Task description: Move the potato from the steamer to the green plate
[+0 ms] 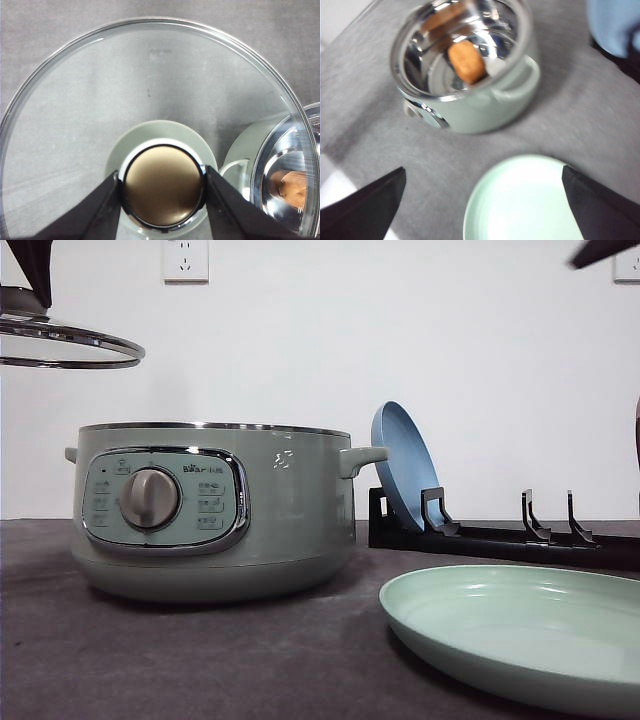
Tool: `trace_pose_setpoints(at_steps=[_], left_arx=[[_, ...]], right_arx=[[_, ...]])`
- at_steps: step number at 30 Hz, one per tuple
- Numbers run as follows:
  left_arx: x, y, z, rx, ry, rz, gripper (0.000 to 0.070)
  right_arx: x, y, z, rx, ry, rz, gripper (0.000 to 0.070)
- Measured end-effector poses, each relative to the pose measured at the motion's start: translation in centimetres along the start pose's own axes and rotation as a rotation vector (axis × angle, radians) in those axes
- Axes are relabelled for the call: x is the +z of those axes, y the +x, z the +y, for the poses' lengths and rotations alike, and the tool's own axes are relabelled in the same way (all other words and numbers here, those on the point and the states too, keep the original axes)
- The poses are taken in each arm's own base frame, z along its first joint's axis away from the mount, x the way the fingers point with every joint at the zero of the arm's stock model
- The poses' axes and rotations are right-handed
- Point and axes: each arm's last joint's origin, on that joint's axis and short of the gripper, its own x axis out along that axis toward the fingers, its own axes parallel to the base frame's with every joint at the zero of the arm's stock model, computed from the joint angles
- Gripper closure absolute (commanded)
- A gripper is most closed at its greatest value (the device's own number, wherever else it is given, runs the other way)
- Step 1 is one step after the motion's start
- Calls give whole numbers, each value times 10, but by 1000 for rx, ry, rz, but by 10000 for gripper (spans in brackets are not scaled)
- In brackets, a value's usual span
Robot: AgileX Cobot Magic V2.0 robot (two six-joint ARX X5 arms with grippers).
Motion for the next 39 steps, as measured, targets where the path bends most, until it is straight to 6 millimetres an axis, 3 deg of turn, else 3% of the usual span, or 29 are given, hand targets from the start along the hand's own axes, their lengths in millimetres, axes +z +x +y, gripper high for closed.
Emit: trace_pose_setpoints(at_steps=[4, 11, 19, 24, 30, 39], left_arx=[[0, 0, 0, 0, 0, 0, 686], [0, 0, 0, 0, 0, -1, 686], [2, 0, 0, 2, 1, -22, 686], [2, 0, 0, 2, -3, -22, 686], [2, 0, 0, 2, -5, -22, 686], [2, 0, 0, 1, -7, -20, 685]], right_arx=[[36, 29, 4, 41, -57, 51, 70], [95, 101, 18, 115, -175, 128, 71], [138, 183, 31, 163, -275, 154, 91], [144, 226, 32, 164, -318, 181, 90], [128, 265, 33, 147, -397, 250, 89], [110, 298, 37, 107, -498, 302, 88]])
